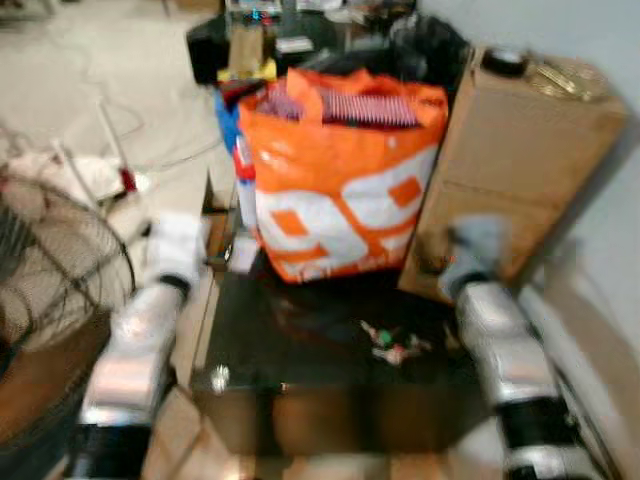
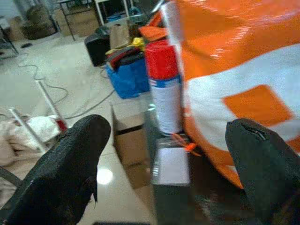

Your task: Hang keys on a hook

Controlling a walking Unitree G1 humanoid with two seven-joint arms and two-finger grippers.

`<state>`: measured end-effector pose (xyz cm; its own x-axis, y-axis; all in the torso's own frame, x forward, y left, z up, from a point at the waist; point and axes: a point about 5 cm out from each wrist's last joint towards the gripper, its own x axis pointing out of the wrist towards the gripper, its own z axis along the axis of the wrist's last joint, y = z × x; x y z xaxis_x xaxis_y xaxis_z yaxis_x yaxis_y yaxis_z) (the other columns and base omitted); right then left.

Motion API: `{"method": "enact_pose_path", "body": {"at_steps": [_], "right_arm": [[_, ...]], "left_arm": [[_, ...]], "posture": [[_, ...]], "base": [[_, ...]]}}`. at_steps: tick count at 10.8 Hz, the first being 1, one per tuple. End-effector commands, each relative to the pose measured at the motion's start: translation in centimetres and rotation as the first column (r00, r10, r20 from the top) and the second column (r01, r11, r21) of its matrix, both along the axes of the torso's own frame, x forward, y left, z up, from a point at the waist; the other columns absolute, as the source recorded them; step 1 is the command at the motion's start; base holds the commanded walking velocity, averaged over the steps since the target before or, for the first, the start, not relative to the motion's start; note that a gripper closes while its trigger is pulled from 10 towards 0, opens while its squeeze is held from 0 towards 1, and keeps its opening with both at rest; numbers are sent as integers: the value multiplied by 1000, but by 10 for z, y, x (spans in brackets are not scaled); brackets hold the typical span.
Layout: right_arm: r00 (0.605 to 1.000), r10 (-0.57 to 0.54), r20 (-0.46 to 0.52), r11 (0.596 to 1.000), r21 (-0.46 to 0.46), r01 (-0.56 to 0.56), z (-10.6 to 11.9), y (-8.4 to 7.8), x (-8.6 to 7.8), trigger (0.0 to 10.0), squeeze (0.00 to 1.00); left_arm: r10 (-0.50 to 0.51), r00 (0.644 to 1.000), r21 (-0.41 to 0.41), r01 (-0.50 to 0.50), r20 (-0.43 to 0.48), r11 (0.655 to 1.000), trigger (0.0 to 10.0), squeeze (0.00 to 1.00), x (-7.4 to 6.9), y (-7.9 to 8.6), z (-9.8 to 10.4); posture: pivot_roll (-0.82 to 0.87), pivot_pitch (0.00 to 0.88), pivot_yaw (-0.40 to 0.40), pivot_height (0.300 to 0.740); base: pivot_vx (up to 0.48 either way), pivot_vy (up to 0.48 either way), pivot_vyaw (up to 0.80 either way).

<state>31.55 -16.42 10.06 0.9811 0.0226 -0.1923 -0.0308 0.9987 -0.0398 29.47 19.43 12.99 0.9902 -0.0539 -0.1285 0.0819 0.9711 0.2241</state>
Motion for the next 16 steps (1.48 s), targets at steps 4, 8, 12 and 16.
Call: {"method": "enact_pose_path", "body": {"at_steps": [4, 8, 12, 16], "right_arm": [[976, 89, -200, 964, -229, -135, -19, -33, -4, 10000, 0], [819, 175, -546, 703, -513, -492, -44, -62, -10, 10000, 0], [691, 203, -694, 618, -457, -640, -74, -60, -21, 10000, 0], [682, 206, -701, 595, -463, -656, -95, -53, -23, 10000, 0]], "left_arm": [[-169, 982, 46, 174, -89, 984, 10000, 882, -1, -15, -14], [-567, 755, 64, 617, -329, 785, 10000, 878, -14, -47, -45], [-667, 641, -4, 720, -379, 694, 10000, 882, -21, -54, -50], [-706, 572, -49, 762, -418, 646, 10000, 882, -36, -44, -49]], "posture": [[-47, 0, -13, 740], [-78, 0, -16, 740], [-92, 0, -16, 740], [-113, 0, 6, 740]], "base": [[0, 0, 0], [0, 0, 0], [0, 0, 0], [0, 0, 0]]}}
